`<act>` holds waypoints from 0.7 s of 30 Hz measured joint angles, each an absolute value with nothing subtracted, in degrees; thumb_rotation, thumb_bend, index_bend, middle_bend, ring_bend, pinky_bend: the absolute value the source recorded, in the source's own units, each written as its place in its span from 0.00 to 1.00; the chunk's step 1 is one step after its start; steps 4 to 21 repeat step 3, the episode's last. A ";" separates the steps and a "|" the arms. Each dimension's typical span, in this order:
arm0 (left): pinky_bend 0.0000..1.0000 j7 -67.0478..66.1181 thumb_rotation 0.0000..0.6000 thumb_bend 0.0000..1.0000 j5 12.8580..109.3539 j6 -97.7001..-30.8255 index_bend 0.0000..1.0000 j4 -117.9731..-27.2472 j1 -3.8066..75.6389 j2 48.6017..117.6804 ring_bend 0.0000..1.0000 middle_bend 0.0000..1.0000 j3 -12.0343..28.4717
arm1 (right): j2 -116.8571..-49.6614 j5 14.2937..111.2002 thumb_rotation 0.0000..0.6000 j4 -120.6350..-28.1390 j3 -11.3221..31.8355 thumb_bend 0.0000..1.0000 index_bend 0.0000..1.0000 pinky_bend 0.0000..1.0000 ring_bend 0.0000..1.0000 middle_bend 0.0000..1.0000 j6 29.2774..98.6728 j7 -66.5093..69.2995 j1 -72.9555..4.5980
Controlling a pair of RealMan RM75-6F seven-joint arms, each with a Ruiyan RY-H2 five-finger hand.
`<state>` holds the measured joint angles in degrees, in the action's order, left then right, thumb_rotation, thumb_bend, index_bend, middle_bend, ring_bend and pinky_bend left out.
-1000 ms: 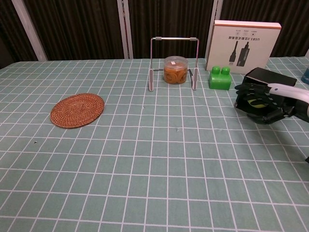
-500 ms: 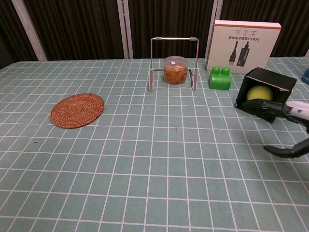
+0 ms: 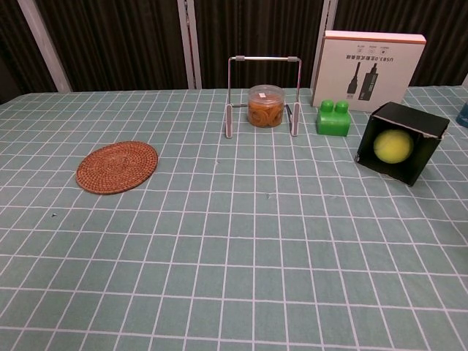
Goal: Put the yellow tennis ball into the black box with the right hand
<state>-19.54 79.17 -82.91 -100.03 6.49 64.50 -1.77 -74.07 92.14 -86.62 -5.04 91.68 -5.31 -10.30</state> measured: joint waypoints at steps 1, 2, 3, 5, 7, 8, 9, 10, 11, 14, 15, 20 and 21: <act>0.00 -19.55 1.00 0.22 79.39 -82.99 0.00 -99.96 6.41 64.52 0.00 0.00 -1.84 | -74.15 91.72 1.00 -86.56 -4.50 0.36 0.00 0.00 0.00 0.00 93.62 -8.81 -9.09; 0.00 -19.56 1.00 0.22 79.54 -83.02 0.00 -99.90 6.36 64.55 0.00 0.00 -1.87 | -74.19 91.49 1.00 -86.54 -4.19 0.36 0.00 0.00 0.00 0.00 94.95 -10.96 -8.33; 0.00 -19.61 1.00 0.22 79.65 -83.03 0.00 -99.79 6.34 64.63 0.00 0.00 -1.86 | -74.20 91.31 1.00 -86.54 -3.94 0.35 0.00 0.00 0.00 0.00 95.98 -12.61 -7.79; 0.00 -19.61 1.00 0.22 79.65 -83.03 0.00 -99.79 6.34 64.63 0.00 0.00 -1.86 | -74.20 91.31 1.00 -86.54 -3.94 0.35 0.00 0.00 0.00 0.00 95.98 -12.61 -7.79; 0.00 -19.61 1.00 0.22 79.65 -83.03 0.00 -99.79 6.34 64.63 0.00 0.00 -1.86 | -74.20 91.31 1.00 -86.54 -3.94 0.35 0.00 0.00 0.00 0.00 95.98 -12.61 -7.79; 0.00 -19.61 1.00 0.22 79.65 -83.03 0.00 -99.79 6.34 64.63 0.00 0.00 -1.86 | -74.20 91.31 1.00 -86.54 -3.94 0.35 0.00 0.00 0.00 0.00 95.98 -12.61 -7.79; 0.00 -19.61 1.00 0.22 79.65 -83.03 0.00 -99.79 6.34 64.63 0.00 0.00 -1.86 | -74.20 91.31 1.00 -86.54 -3.94 0.35 0.00 0.00 0.00 0.00 95.98 -12.61 -7.79; 0.00 -19.61 1.00 0.22 79.65 -83.03 0.00 -99.79 6.34 64.63 0.00 0.00 -1.86 | -74.20 91.31 1.00 -86.54 -3.94 0.35 0.00 0.00 0.00 0.00 95.98 -12.61 -7.79; 0.00 -19.61 1.00 0.22 79.65 -83.03 0.00 -99.79 6.34 64.63 0.00 0.00 -1.86 | -74.20 91.31 1.00 -86.54 -3.94 0.35 0.00 0.00 0.00 0.00 95.98 -12.61 -7.79; 0.00 -19.61 1.00 0.22 79.65 -83.03 0.00 -99.79 6.34 64.63 0.00 0.00 -1.86 | -74.20 91.31 1.00 -86.54 -3.94 0.35 0.00 0.00 0.00 0.00 95.98 -12.61 -7.79; 0.00 -19.61 1.00 0.22 79.65 -83.03 0.00 -99.79 6.34 64.63 0.00 0.00 -1.86 | -74.20 91.31 1.00 -86.54 -3.94 0.35 0.00 0.00 0.00 0.00 95.98 -12.61 -7.79; 0.00 -19.61 1.00 0.22 79.65 -83.03 0.00 -99.79 6.34 64.63 0.00 0.00 -1.86 | -74.20 91.31 1.00 -86.54 -3.94 0.35 0.00 0.00 0.00 0.00 95.98 -12.61 -7.79; 0.00 -19.61 1.00 0.22 79.65 -83.03 0.00 -99.79 6.34 64.63 0.00 0.00 -1.86 | -74.20 91.31 1.00 -86.54 -3.94 0.35 0.00 0.00 0.00 0.00 95.98 -12.61 -7.79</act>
